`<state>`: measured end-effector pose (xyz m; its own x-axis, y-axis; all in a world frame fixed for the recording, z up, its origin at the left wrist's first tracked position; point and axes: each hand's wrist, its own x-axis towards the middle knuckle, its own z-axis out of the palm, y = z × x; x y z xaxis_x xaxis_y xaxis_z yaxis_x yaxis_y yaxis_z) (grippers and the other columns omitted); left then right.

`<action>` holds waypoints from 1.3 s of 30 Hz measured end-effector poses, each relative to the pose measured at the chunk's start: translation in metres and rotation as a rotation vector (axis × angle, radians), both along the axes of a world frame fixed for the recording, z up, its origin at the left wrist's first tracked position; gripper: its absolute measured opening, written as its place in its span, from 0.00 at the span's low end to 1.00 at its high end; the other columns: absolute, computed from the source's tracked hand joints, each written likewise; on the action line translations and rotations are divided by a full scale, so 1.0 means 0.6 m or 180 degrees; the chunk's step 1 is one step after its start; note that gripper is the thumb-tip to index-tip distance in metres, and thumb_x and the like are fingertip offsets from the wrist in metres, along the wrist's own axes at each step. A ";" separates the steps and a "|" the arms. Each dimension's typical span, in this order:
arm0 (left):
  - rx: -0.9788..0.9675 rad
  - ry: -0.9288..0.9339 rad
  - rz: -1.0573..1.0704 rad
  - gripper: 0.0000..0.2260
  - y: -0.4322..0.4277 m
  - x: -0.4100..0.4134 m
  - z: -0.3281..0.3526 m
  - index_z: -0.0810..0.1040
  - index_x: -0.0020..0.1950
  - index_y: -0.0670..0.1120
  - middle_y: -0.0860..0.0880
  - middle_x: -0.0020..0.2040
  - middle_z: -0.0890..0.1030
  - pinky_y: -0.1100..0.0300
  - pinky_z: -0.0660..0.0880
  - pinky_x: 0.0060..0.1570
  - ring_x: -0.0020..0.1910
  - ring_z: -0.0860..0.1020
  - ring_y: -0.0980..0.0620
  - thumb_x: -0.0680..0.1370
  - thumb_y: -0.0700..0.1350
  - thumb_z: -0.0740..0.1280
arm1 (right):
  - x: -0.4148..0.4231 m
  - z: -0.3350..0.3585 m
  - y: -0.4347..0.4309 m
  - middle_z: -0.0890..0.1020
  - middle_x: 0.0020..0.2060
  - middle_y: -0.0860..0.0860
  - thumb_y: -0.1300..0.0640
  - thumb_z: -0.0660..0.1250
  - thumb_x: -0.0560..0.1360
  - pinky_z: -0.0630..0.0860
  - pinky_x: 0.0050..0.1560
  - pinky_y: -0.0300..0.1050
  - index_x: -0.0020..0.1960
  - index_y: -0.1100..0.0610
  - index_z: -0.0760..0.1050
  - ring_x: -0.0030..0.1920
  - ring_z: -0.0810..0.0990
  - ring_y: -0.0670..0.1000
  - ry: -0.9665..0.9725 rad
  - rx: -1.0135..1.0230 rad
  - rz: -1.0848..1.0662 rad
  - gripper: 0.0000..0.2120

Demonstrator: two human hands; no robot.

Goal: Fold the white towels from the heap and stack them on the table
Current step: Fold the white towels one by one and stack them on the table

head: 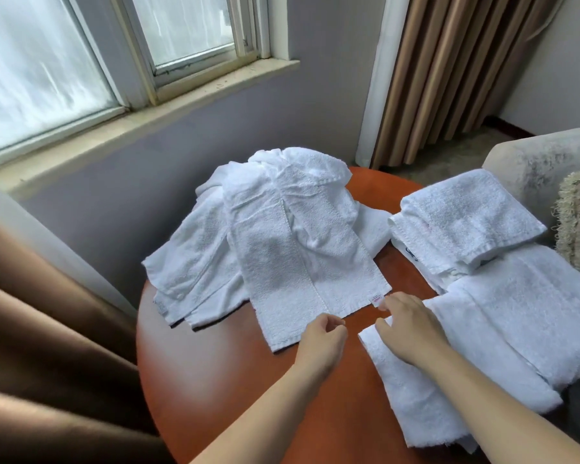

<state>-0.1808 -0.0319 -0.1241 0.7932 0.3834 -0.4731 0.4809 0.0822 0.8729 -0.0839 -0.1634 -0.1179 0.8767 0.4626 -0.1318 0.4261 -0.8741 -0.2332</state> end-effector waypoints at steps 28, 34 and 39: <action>0.0089 0.0809 0.1506 0.09 0.183 0.056 -0.125 0.78 0.47 0.49 0.50 0.45 0.83 0.52 0.79 0.49 0.45 0.81 0.50 0.68 0.40 0.67 | 0.206 -0.113 0.099 0.73 0.62 0.58 0.51 0.69 0.72 0.73 0.57 0.58 0.65 0.59 0.71 0.60 0.72 0.62 0.1089 0.0325 -0.1461 0.24; 0.0016 0.0793 0.1580 0.18 0.169 0.045 -0.130 0.78 0.49 0.46 0.48 0.46 0.83 0.50 0.79 0.49 0.46 0.82 0.47 0.60 0.43 0.63 | 0.205 -0.123 0.101 0.81 0.45 0.57 0.61 0.68 0.73 0.73 0.46 0.47 0.52 0.61 0.75 0.46 0.78 0.58 0.1794 0.1077 -0.1344 0.08; 0.0006 0.0719 0.1588 0.18 0.163 0.020 -0.146 0.79 0.47 0.50 0.50 0.46 0.84 0.48 0.79 0.53 0.47 0.82 0.48 0.60 0.43 0.59 | 0.176 -0.114 0.115 0.81 0.44 0.56 0.63 0.64 0.74 0.78 0.50 0.51 0.51 0.59 0.77 0.47 0.80 0.58 0.2096 0.1136 -0.1346 0.07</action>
